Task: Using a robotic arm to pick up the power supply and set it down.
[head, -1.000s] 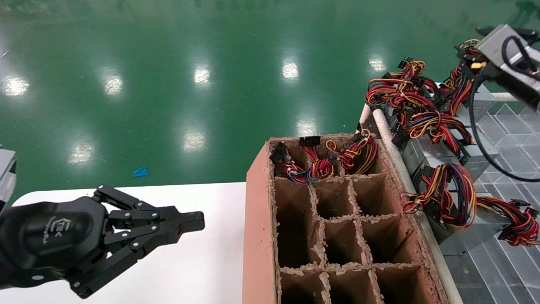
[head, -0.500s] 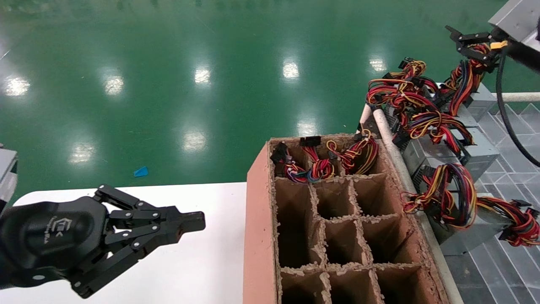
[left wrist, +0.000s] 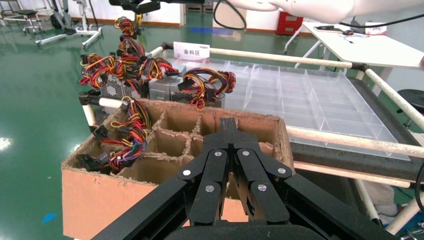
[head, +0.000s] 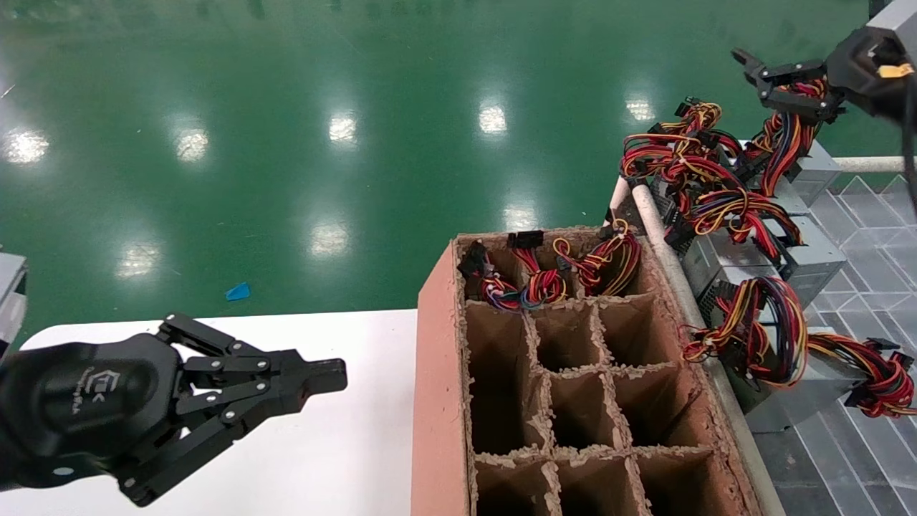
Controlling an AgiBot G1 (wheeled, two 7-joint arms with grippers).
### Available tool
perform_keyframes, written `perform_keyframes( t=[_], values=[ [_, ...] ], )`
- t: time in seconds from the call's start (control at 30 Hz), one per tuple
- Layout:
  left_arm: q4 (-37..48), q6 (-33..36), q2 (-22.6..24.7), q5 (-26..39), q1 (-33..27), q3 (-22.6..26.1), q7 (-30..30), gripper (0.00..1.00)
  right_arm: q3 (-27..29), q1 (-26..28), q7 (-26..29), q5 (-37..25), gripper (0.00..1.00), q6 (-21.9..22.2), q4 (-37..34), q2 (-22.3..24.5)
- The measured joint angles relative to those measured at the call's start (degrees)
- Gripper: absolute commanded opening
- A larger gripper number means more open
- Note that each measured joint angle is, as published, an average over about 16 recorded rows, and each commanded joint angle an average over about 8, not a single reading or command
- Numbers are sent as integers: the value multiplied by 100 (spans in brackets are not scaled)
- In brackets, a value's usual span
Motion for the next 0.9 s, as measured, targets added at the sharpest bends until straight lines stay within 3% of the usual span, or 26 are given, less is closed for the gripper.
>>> perform_keyframes(
  t=[0.13,0.17,0.9],
  values=[
    [0,0,0,0,0,0,0,94,-102,-272,559,194,100,-240,473,120],
    [0,0,0,0,0,0,0,100,-127,-341,699,243,100,-301,592,150],
    [0,0,0,0,0,0,0,100,-691,-1850,3793,1319,100,-1631,3214,813]
  ],
)
